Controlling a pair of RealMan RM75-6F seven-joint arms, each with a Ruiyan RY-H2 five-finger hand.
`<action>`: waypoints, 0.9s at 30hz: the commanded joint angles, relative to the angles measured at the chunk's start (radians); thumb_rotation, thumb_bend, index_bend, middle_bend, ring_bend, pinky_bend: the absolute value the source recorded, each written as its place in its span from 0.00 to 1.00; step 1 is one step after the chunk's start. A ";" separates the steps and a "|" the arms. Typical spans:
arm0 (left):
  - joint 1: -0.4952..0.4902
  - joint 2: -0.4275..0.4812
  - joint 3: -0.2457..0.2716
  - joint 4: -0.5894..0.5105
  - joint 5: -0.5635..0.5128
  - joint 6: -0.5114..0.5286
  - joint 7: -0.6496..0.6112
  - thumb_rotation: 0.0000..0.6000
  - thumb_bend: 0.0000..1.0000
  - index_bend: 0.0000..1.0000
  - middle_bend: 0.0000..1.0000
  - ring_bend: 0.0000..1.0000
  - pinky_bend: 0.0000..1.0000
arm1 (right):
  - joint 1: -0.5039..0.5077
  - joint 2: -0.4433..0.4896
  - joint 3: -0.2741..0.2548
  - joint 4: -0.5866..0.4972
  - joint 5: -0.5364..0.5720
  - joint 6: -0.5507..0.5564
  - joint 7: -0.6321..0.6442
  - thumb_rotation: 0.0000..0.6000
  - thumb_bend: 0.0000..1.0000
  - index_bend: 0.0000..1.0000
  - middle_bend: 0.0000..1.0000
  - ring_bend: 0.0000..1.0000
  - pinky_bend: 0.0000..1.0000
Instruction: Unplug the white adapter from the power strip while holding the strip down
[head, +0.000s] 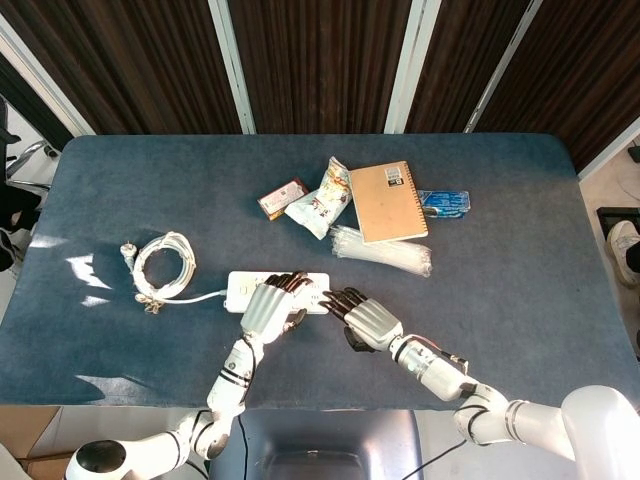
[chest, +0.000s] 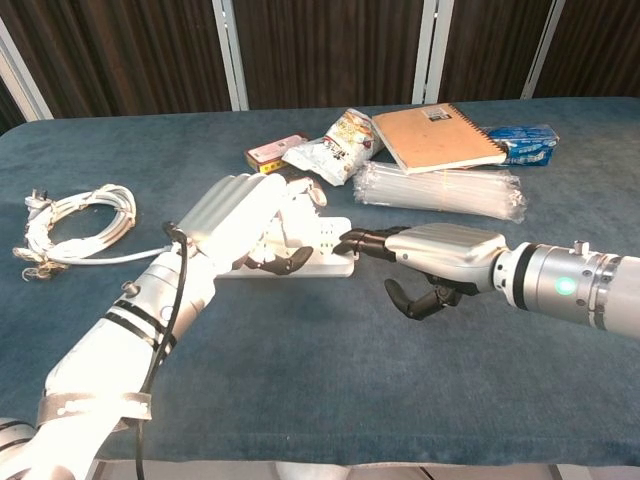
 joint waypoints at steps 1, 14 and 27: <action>0.003 0.004 0.005 0.003 0.004 0.000 -0.002 1.00 0.41 0.33 0.38 0.35 0.43 | 0.003 -0.001 0.005 -0.012 0.018 -0.008 -0.015 1.00 0.86 0.10 0.12 0.00 0.00; 0.053 0.176 0.008 -0.212 0.086 0.175 0.006 1.00 0.41 0.33 0.38 0.35 0.42 | -0.026 0.052 0.031 -0.076 0.025 0.095 -0.010 1.00 0.86 0.06 0.12 0.00 0.00; 0.286 0.506 0.134 -0.527 0.037 0.225 -0.075 1.00 0.41 0.31 0.36 0.34 0.40 | -0.117 0.339 0.042 -0.338 -0.066 0.342 -0.055 1.00 0.85 0.04 0.12 0.00 0.00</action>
